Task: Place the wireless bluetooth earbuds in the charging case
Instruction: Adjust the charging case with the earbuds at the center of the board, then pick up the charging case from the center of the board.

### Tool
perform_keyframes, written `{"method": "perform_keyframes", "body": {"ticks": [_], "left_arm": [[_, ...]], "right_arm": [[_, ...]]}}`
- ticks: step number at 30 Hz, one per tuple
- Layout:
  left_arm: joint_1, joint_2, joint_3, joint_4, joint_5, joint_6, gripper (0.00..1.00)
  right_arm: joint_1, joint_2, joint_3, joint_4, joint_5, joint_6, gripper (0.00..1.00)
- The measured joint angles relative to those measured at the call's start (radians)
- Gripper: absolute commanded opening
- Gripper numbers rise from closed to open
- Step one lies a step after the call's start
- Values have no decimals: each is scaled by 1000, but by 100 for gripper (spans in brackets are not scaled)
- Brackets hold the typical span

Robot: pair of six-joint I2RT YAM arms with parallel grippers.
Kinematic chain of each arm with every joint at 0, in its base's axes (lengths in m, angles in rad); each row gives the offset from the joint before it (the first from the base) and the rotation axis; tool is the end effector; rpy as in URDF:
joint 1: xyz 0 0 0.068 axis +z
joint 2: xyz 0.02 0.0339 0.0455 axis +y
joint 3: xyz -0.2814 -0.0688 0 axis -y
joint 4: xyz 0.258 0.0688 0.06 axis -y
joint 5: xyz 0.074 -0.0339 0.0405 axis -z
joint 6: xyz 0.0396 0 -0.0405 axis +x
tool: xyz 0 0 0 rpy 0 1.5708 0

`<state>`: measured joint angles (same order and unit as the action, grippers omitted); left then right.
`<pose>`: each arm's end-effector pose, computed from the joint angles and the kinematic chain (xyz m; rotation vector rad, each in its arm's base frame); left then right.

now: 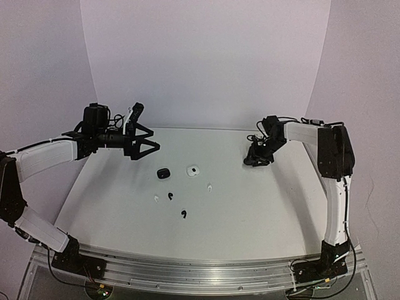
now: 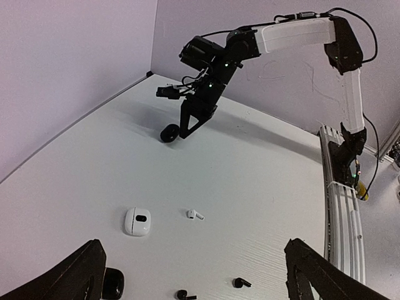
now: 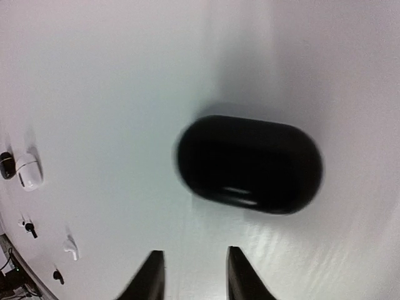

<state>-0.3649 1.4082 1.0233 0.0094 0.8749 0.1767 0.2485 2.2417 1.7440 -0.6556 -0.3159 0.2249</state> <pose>0.2961 -0.1456 0.3135 1.0516 1.6086 -0.9698 0.4773 0.1338 0.1614 -0.1255 2.7545 0.5636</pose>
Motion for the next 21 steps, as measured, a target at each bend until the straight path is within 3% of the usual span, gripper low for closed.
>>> {"method": "perform_keyframes", "body": {"ticks": [2,5,6,14,21], "left_arm": [[4,0,-6,2,-8,-19,99],[17,0,-15,1,-28,-58,99],[22,0,-16,1,-39,-70,99],[40,0,-44,9,-93,-102,99],[40,-2,-63,13,-93,-103,99]], "right_arm": [[53,-5,58,-7,15,10,63],[143,-5,156,2,53,53,93],[172,-5,187,8,68,68,98],[415,82,430,24,309,176,98],[505,216,461,17,447,169,98]]}}
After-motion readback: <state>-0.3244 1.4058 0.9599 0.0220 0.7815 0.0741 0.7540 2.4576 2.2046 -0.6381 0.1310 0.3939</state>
